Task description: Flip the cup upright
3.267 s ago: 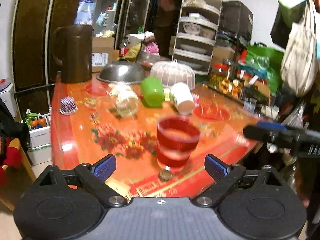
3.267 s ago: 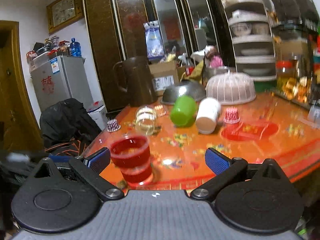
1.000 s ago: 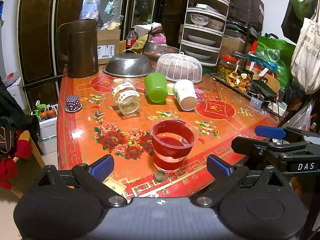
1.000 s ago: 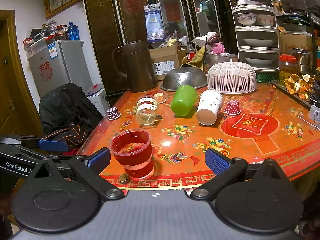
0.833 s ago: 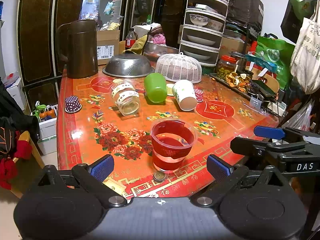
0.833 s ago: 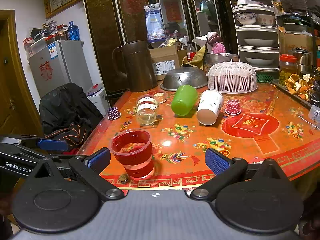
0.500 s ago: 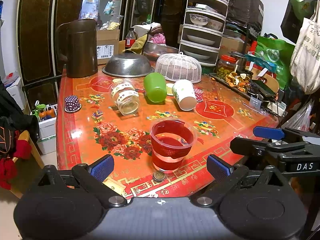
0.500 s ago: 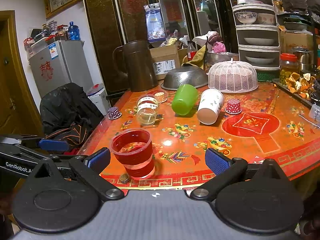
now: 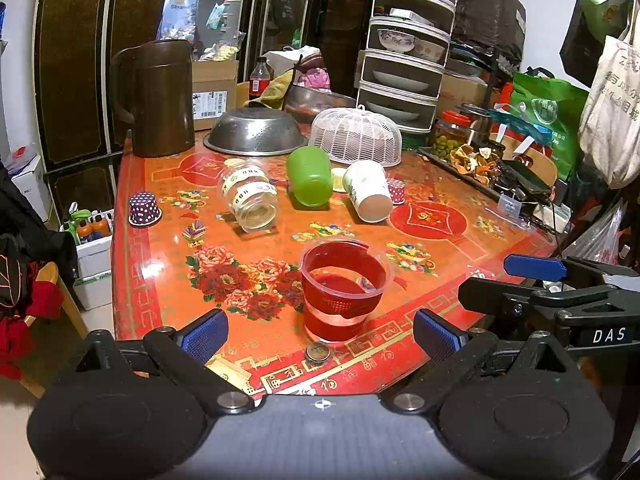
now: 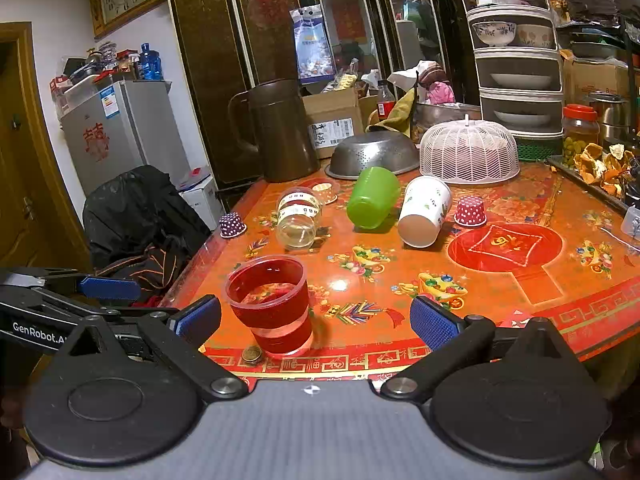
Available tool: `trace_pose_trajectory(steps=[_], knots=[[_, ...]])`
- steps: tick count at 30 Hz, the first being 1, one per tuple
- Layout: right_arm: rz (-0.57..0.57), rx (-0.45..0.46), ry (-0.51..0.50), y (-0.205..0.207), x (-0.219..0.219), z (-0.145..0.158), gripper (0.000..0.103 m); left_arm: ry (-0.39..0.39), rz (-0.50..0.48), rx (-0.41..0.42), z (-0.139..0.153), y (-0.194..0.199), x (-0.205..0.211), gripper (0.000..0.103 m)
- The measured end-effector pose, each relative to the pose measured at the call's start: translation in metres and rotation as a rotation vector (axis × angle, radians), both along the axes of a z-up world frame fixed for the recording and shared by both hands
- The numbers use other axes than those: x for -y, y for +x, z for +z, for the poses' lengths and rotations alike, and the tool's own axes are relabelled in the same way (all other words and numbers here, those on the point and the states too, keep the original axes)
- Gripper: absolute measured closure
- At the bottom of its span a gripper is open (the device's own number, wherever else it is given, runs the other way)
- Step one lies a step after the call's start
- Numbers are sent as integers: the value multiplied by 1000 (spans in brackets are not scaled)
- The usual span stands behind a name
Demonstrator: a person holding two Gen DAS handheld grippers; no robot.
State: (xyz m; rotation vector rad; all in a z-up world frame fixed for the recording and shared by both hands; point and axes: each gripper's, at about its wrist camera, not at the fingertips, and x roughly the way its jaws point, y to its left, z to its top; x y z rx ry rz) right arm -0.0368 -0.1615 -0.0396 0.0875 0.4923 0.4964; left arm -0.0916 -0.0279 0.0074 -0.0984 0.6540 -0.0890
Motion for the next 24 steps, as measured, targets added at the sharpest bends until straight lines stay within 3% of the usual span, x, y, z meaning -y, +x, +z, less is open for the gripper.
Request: trace_pose_trajectory(steps=[24], knots=[[6, -6, 2, 0, -1, -3, 1, -2, -2, 2, 0, 0, 0, 3]])
